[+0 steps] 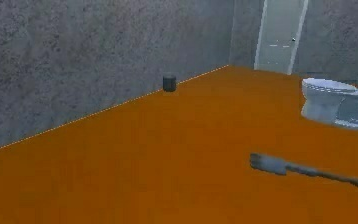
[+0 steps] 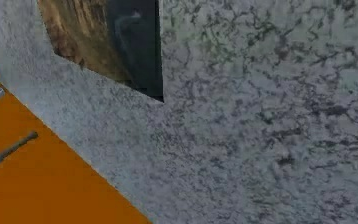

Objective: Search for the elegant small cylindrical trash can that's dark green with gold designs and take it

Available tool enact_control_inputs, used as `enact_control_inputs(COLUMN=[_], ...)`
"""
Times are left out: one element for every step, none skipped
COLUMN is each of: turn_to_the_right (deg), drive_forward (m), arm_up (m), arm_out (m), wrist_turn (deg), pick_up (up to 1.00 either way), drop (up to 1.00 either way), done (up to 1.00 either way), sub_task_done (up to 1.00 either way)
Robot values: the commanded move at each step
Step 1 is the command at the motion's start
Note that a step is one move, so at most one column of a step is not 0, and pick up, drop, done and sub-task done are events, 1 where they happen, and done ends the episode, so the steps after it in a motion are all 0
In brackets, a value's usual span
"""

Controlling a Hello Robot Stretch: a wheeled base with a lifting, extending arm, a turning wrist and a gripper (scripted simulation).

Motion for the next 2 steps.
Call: enact_control_inputs(turn_to_the_right=[0.0,0.0], drive_forward=[1.00,1.00], arm_up=[0.00,0.00], arm_out=[0.00,0.00], wrist_turn=[0.0,0.0], pick_up=[0.00,0.00], drop=[0.00,0.00], done=[0.00,0.00], sub_task_done=[0.00,0.00])
